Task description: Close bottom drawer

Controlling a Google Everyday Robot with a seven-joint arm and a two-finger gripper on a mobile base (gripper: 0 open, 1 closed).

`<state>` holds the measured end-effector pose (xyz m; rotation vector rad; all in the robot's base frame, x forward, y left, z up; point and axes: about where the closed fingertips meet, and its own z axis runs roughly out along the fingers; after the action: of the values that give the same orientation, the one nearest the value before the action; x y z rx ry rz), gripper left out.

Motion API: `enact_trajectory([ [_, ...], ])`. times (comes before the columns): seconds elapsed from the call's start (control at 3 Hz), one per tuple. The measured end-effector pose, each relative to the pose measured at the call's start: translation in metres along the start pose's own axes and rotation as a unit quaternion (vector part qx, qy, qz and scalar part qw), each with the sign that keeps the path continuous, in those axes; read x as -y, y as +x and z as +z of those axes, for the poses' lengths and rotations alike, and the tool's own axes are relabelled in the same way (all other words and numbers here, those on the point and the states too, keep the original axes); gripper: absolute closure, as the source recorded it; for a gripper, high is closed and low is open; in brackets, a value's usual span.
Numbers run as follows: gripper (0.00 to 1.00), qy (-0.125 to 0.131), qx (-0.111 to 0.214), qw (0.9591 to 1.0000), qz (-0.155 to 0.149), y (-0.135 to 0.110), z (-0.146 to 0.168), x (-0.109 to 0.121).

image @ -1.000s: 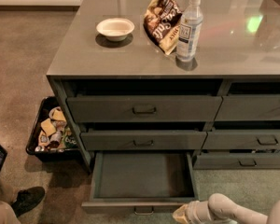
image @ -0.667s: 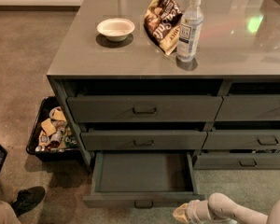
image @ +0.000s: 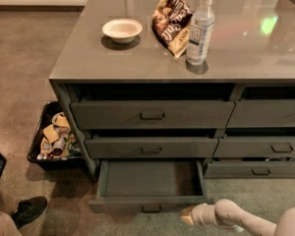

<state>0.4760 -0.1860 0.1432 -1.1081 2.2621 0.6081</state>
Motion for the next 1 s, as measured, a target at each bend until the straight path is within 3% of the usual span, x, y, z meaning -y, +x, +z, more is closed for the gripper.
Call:
enact_trajectory([
  [0.33, 1.00, 0.019, 0.024, 0.9995, 0.009, -0.031, 0.012, 0.017],
  [0.67, 1.00, 0.019, 0.024, 0.9995, 0.009, -0.031, 0.012, 0.016],
  [1.0, 1.00, 0.042, 0.052, 0.9976, 0.017, -0.069, 0.024, 0.033],
])
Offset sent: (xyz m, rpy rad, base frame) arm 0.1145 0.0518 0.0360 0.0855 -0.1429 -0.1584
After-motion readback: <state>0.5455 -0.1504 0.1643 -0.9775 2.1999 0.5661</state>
